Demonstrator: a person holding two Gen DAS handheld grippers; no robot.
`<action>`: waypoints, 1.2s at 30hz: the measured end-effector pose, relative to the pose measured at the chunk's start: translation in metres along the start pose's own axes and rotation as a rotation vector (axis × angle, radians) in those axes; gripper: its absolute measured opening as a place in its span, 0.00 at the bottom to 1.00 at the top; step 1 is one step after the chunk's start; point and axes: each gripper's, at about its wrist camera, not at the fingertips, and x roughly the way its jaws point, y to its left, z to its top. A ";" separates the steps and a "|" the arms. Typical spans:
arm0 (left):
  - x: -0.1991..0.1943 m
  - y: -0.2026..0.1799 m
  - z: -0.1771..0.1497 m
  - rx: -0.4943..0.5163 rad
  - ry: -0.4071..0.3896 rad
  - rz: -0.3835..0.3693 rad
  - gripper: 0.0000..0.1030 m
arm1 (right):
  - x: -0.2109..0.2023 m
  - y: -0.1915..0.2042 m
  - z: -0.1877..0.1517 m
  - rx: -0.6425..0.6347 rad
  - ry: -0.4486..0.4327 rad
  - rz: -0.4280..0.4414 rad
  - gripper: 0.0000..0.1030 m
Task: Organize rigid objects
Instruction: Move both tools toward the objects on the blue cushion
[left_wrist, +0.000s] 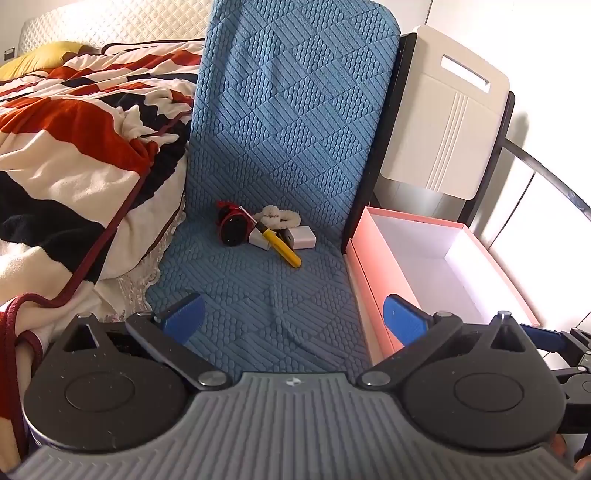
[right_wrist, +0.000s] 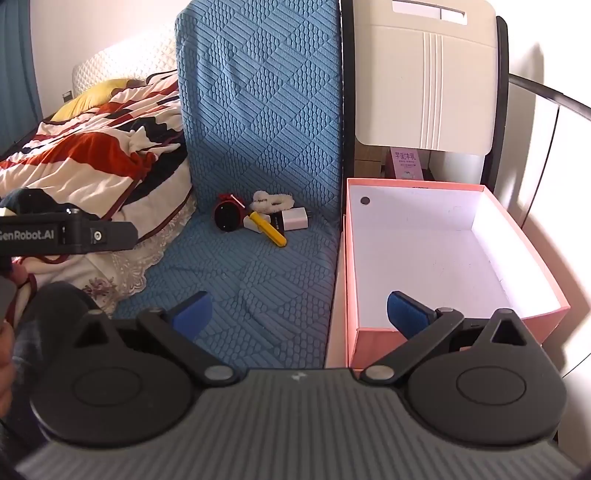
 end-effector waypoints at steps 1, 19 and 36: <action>0.001 0.000 0.000 0.000 0.003 0.002 1.00 | 0.000 0.000 0.000 0.000 0.000 0.000 1.00; 0.008 0.006 0.000 -0.007 0.009 0.001 1.00 | 0.007 0.002 -0.002 0.006 0.016 0.008 1.00; 0.007 0.006 -0.001 0.007 -0.013 0.011 1.00 | 0.014 0.014 -0.001 -0.037 0.031 0.028 1.00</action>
